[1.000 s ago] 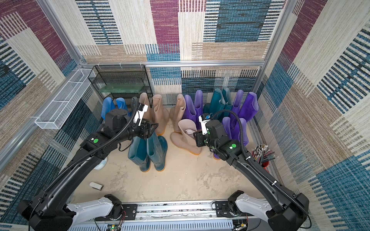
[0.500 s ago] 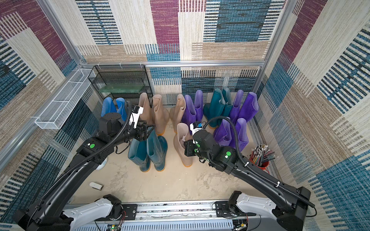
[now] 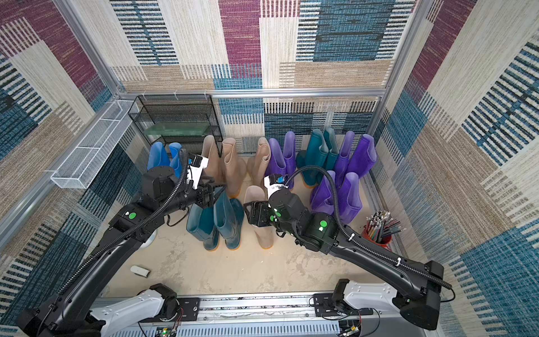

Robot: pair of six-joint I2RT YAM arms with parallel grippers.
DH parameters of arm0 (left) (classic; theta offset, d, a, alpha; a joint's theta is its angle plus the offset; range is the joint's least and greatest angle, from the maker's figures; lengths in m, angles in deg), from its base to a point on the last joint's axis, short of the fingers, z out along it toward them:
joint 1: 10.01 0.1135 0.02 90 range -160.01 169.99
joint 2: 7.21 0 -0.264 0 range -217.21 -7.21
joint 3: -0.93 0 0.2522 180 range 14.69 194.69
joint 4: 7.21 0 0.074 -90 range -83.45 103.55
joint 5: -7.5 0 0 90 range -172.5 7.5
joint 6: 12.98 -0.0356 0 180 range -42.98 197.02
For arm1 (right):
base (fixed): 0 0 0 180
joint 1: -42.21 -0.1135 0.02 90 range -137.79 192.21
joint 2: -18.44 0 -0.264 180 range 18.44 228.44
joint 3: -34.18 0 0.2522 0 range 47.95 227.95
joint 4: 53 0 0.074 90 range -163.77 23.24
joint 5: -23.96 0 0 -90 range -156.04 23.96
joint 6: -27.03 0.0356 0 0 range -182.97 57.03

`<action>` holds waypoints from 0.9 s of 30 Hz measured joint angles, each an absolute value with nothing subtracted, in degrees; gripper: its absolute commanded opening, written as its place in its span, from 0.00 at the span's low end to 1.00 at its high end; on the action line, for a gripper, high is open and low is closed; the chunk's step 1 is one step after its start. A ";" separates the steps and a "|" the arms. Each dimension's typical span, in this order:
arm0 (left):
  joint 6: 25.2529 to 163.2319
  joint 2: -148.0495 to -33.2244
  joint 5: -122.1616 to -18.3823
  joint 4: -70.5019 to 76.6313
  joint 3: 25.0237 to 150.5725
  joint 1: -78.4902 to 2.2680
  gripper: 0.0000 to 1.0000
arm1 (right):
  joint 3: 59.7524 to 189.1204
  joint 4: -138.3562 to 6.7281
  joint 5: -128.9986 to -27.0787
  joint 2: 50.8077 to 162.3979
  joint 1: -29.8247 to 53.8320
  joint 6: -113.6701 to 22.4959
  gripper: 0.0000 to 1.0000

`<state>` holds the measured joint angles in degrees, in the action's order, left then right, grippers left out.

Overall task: Match and arrange rain boots in pairs
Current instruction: Adjust the rain boot at the center of the board, then pick up the rain boot at the center of the board.

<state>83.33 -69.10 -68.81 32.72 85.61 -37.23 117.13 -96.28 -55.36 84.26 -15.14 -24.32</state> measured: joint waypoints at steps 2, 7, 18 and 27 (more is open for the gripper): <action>83.33 -69.03 -68.81 32.72 85.61 -37.23 0.64 | 119.06 -97.92 -53.59 84.33 -15.22 -27.47 0.95; 83.31 -68.83 -68.83 32.72 85.46 -37.17 0.64 | 126.14 -104.81 -47.19 89.03 -12.51 -35.62 0.95; 83.31 -69.07 -70.32 32.57 84.97 -37.17 0.64 | 133.11 -108.28 -44.06 98.53 -3.90 -45.17 0.69; 83.31 -69.10 -71.80 32.52 84.67 -37.08 0.64 | 139.30 -102.23 -53.37 108.70 4.08 -43.66 0.62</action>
